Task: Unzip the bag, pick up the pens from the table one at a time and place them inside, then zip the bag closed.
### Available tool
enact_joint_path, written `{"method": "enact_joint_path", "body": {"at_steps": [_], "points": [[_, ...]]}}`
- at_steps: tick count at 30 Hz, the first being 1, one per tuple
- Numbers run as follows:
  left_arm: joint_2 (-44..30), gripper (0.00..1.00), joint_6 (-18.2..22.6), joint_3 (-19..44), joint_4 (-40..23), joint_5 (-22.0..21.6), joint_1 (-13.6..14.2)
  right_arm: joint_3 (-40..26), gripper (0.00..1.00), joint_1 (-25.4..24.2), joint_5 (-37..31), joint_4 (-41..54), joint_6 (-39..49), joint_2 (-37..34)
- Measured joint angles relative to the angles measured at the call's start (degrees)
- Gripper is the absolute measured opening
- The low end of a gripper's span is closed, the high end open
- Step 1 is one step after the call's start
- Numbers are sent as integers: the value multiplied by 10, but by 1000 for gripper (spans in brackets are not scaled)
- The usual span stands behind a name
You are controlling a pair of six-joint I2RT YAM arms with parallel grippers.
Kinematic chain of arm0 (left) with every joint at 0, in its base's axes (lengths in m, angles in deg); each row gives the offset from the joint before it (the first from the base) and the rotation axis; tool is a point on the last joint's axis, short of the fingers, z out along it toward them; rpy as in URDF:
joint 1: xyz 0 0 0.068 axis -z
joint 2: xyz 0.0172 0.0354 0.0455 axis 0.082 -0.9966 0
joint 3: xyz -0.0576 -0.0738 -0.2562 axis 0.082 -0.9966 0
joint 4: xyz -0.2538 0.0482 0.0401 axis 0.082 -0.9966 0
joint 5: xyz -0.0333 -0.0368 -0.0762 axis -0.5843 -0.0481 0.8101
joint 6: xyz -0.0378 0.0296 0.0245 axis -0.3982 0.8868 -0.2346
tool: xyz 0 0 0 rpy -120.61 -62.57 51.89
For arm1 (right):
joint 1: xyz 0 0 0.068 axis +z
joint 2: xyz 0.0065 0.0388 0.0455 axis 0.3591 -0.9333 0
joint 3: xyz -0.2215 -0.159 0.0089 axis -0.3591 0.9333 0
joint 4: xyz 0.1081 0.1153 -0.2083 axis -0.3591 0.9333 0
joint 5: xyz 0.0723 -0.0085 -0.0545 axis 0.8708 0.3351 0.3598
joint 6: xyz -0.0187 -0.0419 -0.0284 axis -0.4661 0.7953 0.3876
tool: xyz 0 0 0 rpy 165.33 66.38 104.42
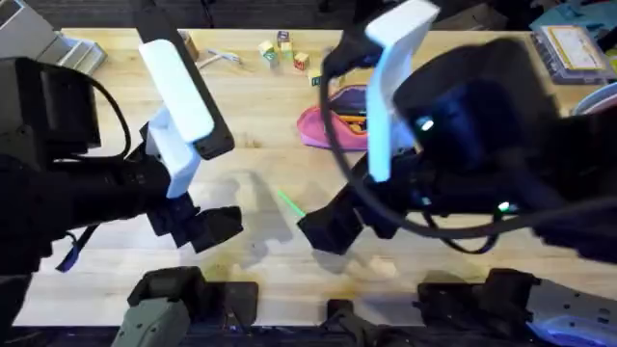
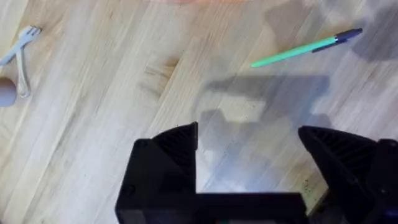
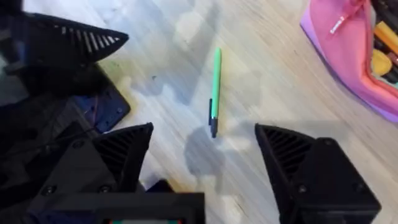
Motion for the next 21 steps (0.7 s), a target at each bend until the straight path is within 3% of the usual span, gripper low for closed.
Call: {"method": "enact_joint_path", "body": {"at_steps": [1,6,21], "points": [[0,993,1,0,-2,-2,-8,5,997,24,-42,-20,-26,-18],[0,993,4,0,-10,-11,-15,6,997,62,-96,-52,-62,-81],[0,994,4,0,-27,-41,-15,8,996,77,-108,-91,-211,-252]]}}
